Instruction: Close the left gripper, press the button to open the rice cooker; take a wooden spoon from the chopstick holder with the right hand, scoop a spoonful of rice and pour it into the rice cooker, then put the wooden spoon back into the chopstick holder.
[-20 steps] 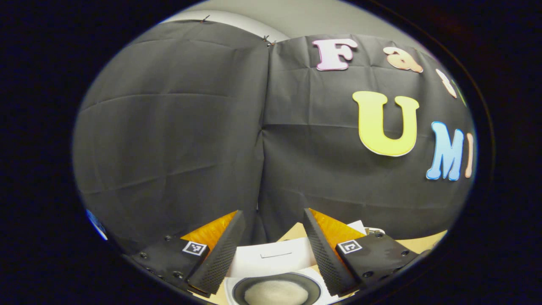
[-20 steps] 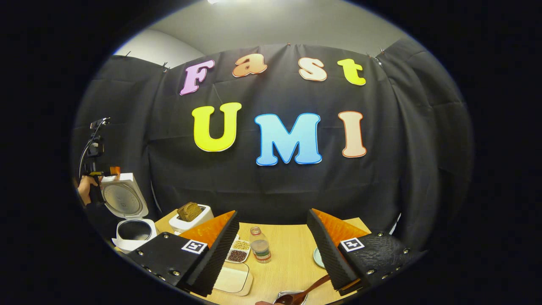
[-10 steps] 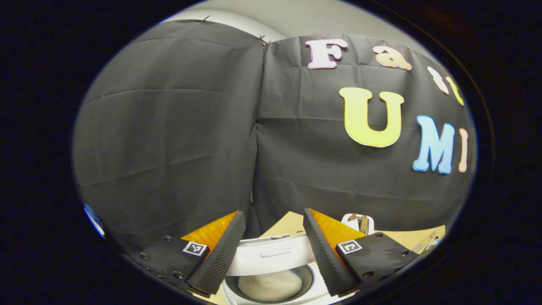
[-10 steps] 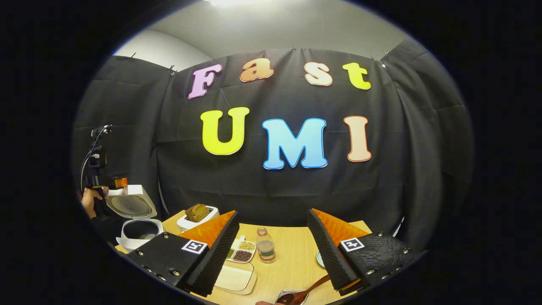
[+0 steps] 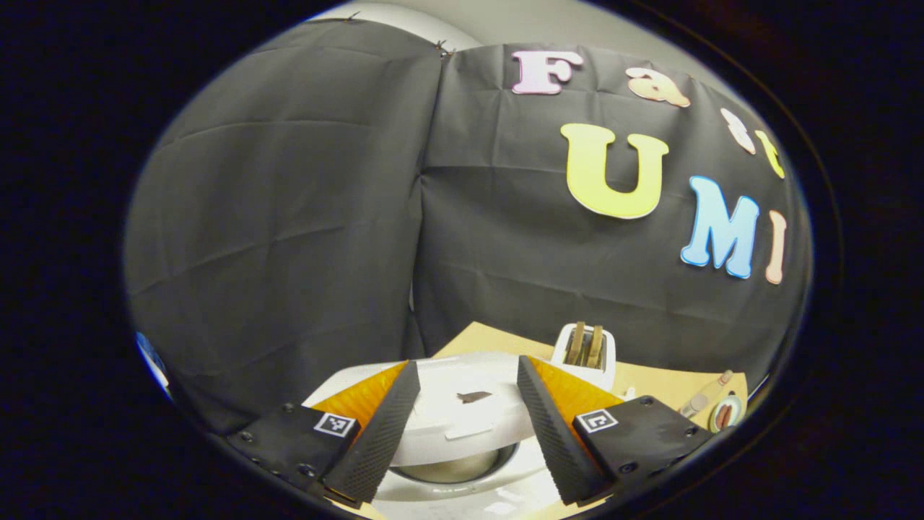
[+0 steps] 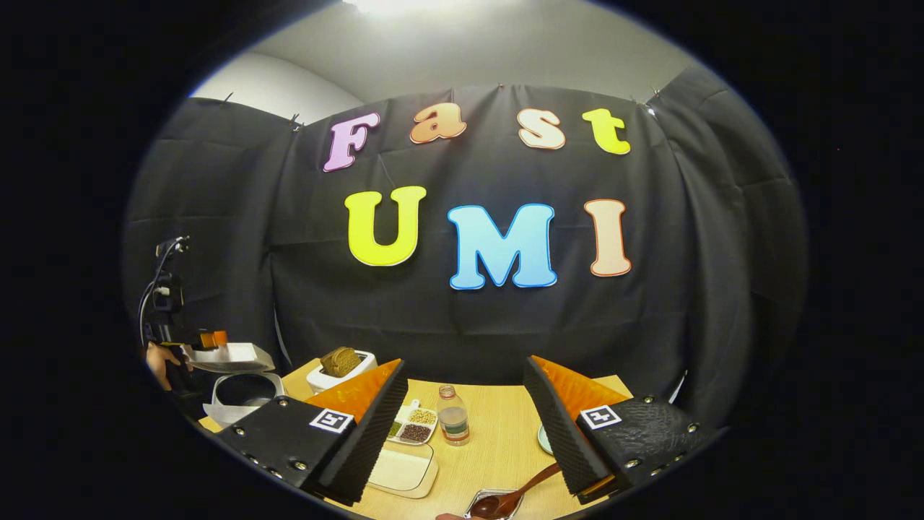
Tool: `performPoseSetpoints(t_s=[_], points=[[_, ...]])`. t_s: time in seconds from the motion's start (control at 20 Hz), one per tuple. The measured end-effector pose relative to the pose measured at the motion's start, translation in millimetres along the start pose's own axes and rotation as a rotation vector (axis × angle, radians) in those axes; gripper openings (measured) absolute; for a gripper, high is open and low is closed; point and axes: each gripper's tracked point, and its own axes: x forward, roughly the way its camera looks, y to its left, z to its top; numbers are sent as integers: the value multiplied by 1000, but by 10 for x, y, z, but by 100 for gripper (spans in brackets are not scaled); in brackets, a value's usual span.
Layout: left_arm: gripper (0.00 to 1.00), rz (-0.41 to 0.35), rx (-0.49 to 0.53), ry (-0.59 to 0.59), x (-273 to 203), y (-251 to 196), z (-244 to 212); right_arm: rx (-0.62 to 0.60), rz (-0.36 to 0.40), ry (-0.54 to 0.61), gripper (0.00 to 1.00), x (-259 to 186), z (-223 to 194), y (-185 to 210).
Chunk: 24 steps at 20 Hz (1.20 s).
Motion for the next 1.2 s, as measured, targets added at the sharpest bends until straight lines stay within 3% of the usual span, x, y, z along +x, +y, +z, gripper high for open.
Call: performPoseSetpoints(t_s=[0.05, 0.15, 0.35, 1.2], points=[[95, -5, -5, 27, 8, -6, -128, -1, 3, 3, 98, -12, -8, 11], [92, -8, -3, 63, -1, -26, -351, -7, 5, 5, 98, -38, -11, 5], [95, -15, 37, 90, -34, -45, -577, -8, 0, 3, 98, -61, 1, -23], [93, -41, 64, 155, -22, -77, -923, -12, -5, 18, 98, -119, -73, 48]])
